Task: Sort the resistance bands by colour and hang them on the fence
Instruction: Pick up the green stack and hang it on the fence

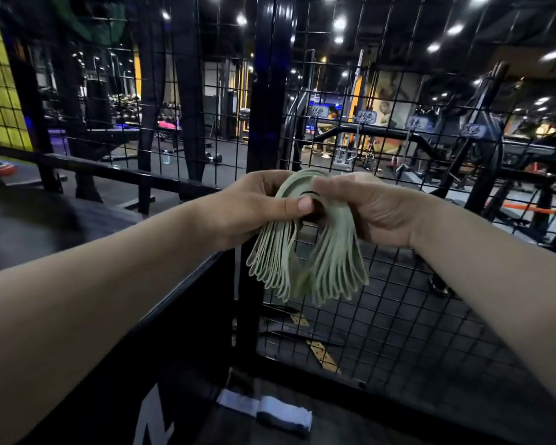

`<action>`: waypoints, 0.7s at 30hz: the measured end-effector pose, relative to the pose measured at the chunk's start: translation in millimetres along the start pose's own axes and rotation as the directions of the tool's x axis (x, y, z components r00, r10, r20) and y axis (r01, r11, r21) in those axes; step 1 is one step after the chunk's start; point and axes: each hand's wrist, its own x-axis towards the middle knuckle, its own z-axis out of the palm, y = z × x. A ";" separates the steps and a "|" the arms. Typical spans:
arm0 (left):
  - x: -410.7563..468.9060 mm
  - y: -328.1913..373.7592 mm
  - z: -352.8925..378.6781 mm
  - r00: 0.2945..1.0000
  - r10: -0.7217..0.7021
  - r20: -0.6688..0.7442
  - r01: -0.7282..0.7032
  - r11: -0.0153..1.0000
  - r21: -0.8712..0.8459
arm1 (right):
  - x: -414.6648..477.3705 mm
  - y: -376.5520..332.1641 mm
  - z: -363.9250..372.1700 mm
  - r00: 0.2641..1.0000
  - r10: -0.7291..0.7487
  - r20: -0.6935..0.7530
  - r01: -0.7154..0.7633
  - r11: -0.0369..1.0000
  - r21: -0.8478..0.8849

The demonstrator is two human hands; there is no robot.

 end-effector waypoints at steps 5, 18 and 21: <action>-1.9 -3.1 1.2 1.000 -0.003 0.009 0.002 0.989 0.149 | 1.4 -0.2 5.5 0.996 0.055 0.069 -0.056 0.998 0.015; 6.6 11.8 3.5 0.997 0.015 -0.073 0.008 0.951 0.310 | 3.2 -6.9 6.5 0.997 0.034 0.070 -0.040 0.995 0.092; 8.3 4.9 -0.7 0.997 0.026 -0.071 -0.003 0.951 0.311 | 5.2 -7.7 1.4 0.994 0.074 0.078 -0.079 0.995 0.063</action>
